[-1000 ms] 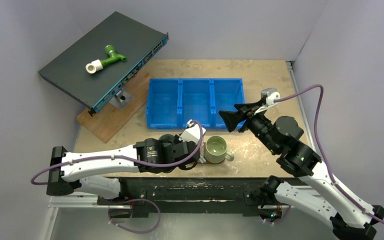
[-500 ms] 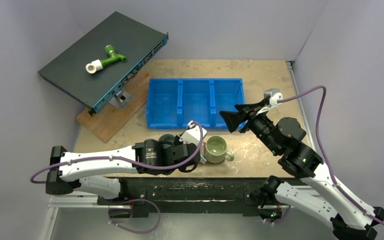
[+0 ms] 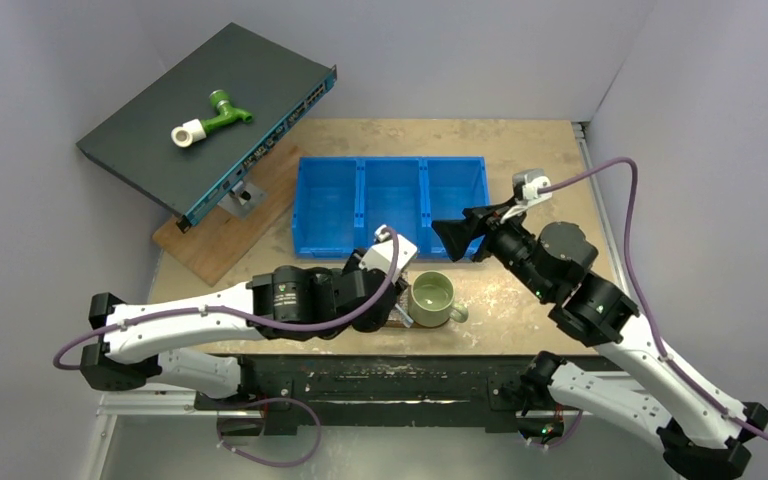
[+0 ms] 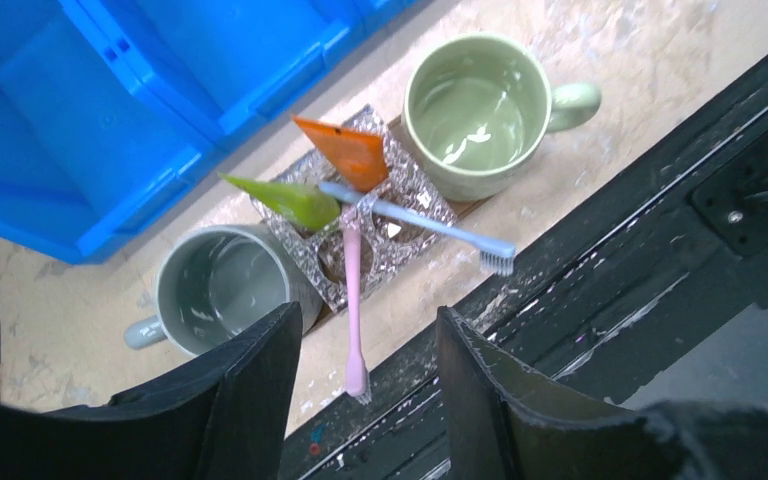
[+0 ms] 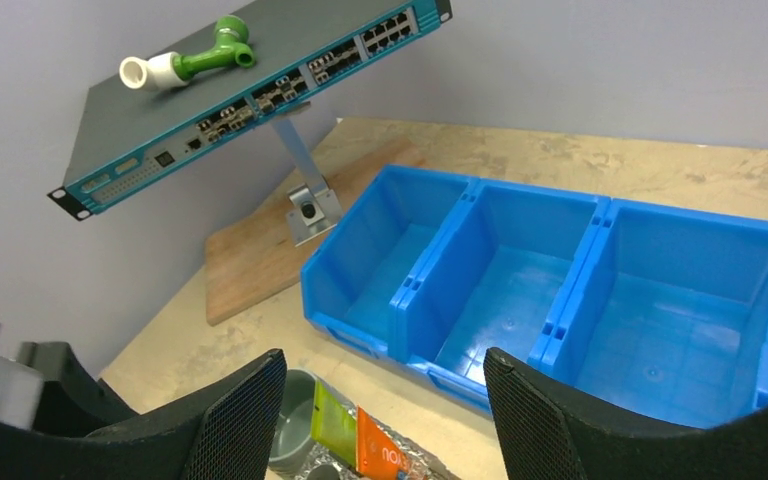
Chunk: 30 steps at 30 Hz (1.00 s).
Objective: Prepare toiletry sets of a toothbrush and toothpaste on the tray
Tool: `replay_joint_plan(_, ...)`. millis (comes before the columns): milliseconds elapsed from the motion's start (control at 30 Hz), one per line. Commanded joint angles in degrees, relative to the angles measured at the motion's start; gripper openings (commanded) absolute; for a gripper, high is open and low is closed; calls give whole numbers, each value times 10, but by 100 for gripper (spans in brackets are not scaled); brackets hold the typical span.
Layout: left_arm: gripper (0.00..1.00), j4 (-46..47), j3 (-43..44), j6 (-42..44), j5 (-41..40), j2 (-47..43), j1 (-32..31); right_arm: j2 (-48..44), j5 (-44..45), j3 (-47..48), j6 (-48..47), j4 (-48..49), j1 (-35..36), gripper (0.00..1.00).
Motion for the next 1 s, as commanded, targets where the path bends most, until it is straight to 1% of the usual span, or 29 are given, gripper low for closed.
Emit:
replay_joint_plan(0, 52, 8, 64, 51, 21, -3, 25, 36, -5, 48, -13, -11, 0, 75)
replay_joint_plan(67, 54, 10, 79, 73, 38, 0, 43, 56, 1, 60, -27, -12, -1, 76)
replay_joint_plan(167, 61, 10, 100, 97, 68, 4, 89, 94, 23, 89, -51, -19, -1, 80)
replay_joint_plan(200, 66, 13, 104, 105, 78, 2, 105, 106, 31, 100, -58, -22, -2, 82)
replay_joint_plan(300, 84, 20, 119, 133, 86, 0, 144, 136, 48, 131, -72, -23, -11, 84)
replay_joint_plan(367, 92, 23, 130, 148, 95, -1, 174, 154, 39, 146, -76, -20, -29, 85)
replay_joint_plan(433, 97, 29, 134, 157, 111, -4, 208, 173, 9, 161, -76, -20, -63, 85)
replay_joint_plan(533, 99, 37, 131, 168, 123, -10, 263, 195, -19, 178, -75, -16, -111, 86)
replay_joint_plan(667, 99, 56, 116, 175, 169, -31, 358, 202, -95, 180, -58, 3, -206, 89)
replay_joint_plan(800, 99, 81, 94, 168, 223, -63, 460, 201, -130, 174, -45, 13, -274, 90)
replay_joint_plan(867, 100, 93, 79, 168, 240, -79, 488, 191, -148, 162, -33, 20, -293, 90)
replay_joint_plan(967, 100, 101, 58, 179, 247, -107, 494, 167, -139, 137, -32, 30, -296, 90)
